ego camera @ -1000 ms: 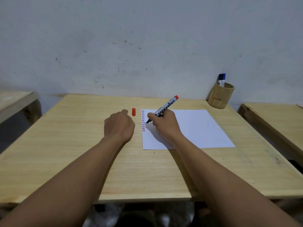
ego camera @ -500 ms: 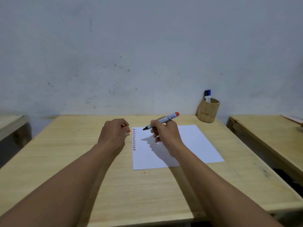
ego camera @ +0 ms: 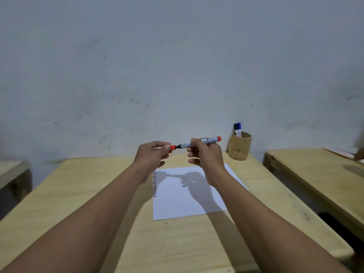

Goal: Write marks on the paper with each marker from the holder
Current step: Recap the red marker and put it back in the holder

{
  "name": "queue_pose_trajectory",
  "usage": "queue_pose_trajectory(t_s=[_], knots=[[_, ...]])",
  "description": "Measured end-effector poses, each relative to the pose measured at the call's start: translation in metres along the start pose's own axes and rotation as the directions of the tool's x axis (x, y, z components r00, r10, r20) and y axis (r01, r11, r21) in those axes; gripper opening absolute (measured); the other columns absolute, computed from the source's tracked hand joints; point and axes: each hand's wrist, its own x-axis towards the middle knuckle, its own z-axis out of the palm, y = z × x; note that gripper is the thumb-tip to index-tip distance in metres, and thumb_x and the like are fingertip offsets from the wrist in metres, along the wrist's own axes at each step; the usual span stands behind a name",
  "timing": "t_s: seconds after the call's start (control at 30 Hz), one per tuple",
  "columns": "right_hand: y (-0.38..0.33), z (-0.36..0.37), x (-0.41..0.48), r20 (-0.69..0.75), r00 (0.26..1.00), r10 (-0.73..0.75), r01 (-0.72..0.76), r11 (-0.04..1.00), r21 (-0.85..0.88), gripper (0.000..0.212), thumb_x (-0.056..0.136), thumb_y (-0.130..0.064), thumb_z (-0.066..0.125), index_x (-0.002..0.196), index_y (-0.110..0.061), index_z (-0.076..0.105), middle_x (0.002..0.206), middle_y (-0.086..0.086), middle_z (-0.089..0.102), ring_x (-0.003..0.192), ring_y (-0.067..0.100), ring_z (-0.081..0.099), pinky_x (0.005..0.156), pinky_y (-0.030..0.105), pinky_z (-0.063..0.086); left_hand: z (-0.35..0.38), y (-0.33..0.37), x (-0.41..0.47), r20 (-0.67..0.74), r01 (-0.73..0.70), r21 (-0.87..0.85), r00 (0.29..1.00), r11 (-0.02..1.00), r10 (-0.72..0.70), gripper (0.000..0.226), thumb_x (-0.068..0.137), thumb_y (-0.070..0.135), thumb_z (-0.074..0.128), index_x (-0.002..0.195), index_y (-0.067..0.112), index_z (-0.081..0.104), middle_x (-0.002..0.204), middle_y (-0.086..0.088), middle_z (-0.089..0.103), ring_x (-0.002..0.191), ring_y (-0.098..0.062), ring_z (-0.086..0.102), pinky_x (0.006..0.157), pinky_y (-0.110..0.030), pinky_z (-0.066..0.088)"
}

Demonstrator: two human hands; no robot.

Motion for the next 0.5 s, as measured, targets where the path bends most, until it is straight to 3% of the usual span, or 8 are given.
queue_pose_trajectory(t_s=[0.3,0.5], knots=[[-0.011,-0.025,0.002,0.061,0.998,-0.033,0.035,0.999,-0.03,0.008,0.086,-0.012,0.078,0.082,-0.009,0.072,0.069,0.003,0.063,0.06,0.014,0.06,0.058,0.025,0.054,0.019,0.006,-0.001,0.034,0.062,-0.109,0.998,0.992,-0.059,0.019,0.095,0.02,0.066,0.109,0.01,0.076,0.101,-0.007,0.076,0.086,-0.014,0.064,0.082,-0.029,0.055],[-0.012,-0.04,0.005,0.144,0.988,0.049,-0.064,0.993,0.096,0.02,0.094,-0.013,0.068,0.1,0.005,0.075,0.077,0.014,0.068,0.064,0.017,0.065,0.063,0.026,0.06,0.03,0.006,0.002,0.008,0.051,-0.165,0.999,0.985,-0.051,0.01,0.094,0.021,0.068,0.095,0.019,0.077,0.093,-0.001,0.075,0.083,-0.011,0.065,0.079,-0.027,0.056]])
